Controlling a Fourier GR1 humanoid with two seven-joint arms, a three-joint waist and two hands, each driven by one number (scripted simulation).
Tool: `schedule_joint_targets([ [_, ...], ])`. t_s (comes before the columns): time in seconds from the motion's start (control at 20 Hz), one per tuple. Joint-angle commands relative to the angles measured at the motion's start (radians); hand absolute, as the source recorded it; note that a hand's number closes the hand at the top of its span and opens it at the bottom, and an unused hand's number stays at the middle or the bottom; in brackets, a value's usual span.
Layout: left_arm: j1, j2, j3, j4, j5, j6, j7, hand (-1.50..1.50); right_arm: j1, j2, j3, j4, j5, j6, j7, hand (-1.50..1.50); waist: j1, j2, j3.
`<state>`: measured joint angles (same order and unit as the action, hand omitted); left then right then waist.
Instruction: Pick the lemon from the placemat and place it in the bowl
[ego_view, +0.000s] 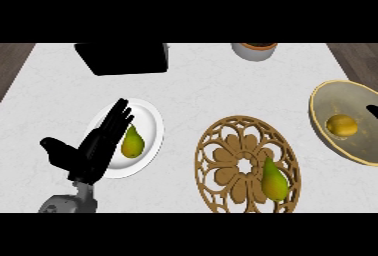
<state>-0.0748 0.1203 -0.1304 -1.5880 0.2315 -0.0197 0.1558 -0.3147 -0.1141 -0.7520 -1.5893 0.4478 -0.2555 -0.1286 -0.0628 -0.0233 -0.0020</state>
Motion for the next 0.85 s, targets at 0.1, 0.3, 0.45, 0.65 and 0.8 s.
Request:
schedule_joint_targets([
  [0.1,0.027,0.020,0.029,-0.010,0.030,-0.020,0.002,0.00,0.335,0.111,0.114,-0.364,-0.140,0.030,-0.045,-1.50,-0.009,-0.003,0.001],
  [0.3,0.034,0.005,0.029,0.013,0.006,0.002,-0.031,0.00,0.555,0.113,0.206,-0.535,-0.234,0.034,-0.060,1.50,-0.043,-0.004,0.001],
  [0.45,0.037,0.024,0.037,-0.018,0.009,0.001,-0.009,0.00,0.715,0.113,0.295,-0.601,-0.283,0.006,-0.086,1.50,-0.054,-0.009,0.005],
  [0.65,0.061,0.010,0.041,-0.028,0.007,0.020,-0.018,0.00,0.905,0.114,0.429,-0.631,-0.331,-0.037,-0.137,1.50,-0.072,-0.012,0.007],
  [0.8,0.068,0.013,0.039,-0.015,0.011,0.005,-0.026,0.00,1.041,0.114,0.552,-0.597,-0.333,-0.001,-0.194,1.50,-0.086,-0.009,0.007],
])
